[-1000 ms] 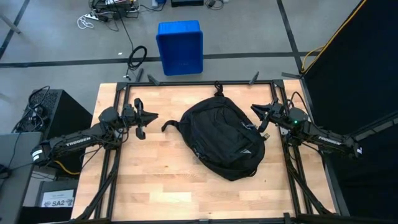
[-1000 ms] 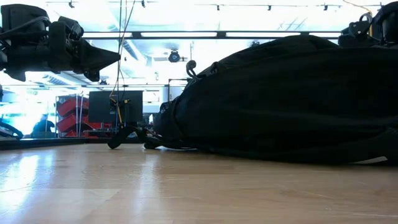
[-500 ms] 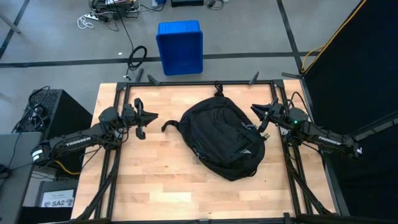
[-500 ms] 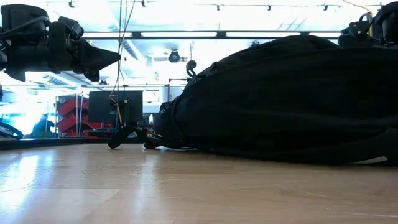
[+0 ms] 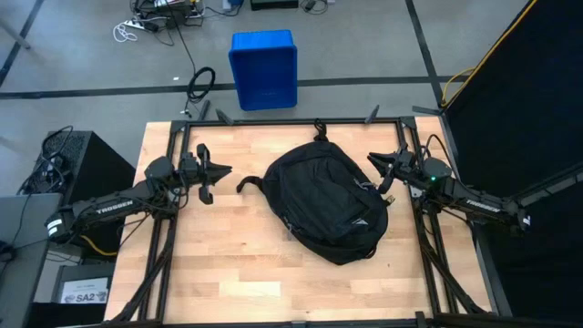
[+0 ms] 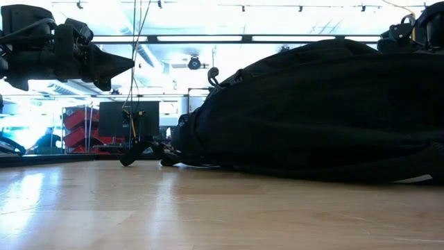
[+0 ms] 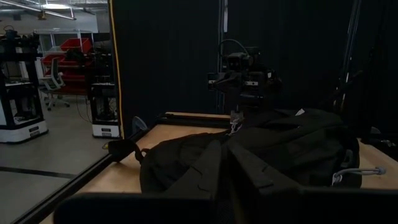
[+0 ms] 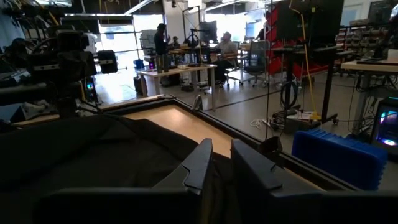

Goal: Unpack backpack
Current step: Return to Home Position

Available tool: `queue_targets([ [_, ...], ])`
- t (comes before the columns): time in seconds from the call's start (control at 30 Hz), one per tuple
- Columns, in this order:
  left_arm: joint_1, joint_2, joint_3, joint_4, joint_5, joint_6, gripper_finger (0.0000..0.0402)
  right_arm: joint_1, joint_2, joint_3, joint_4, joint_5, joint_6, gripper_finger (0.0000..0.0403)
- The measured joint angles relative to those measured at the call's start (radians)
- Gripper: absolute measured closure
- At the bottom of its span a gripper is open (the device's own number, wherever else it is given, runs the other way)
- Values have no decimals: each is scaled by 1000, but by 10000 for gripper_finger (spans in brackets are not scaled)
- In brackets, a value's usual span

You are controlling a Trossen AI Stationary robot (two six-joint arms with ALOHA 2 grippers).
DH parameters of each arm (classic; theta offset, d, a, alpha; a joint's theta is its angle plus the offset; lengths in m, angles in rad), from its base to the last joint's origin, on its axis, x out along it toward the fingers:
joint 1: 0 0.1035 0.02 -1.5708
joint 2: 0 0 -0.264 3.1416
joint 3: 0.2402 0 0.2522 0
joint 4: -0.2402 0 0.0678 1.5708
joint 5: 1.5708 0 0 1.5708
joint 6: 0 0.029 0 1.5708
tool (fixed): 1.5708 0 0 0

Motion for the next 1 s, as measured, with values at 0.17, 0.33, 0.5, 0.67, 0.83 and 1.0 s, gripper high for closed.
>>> queue_targets([
  [0.17,0,0,0,0,0,0,402,0,0,0,0,0,0,376],
  [0.33,0,0,0,0,0,0,402,0,0,0,0,0,0,378],
  [0.5,0,0,0,0,0,0,402,0,0,0,0,0,0,371],
  [0.67,0,0,0,0,0,0,402,0,0,0,0,0,0,363],
  [0.83,0,0,0,0,0,0,402,0,0,0,0,0,0,357],
  [1.0,0,0,0,0,0,0,402,0,0,0,0,0,0,356],
])
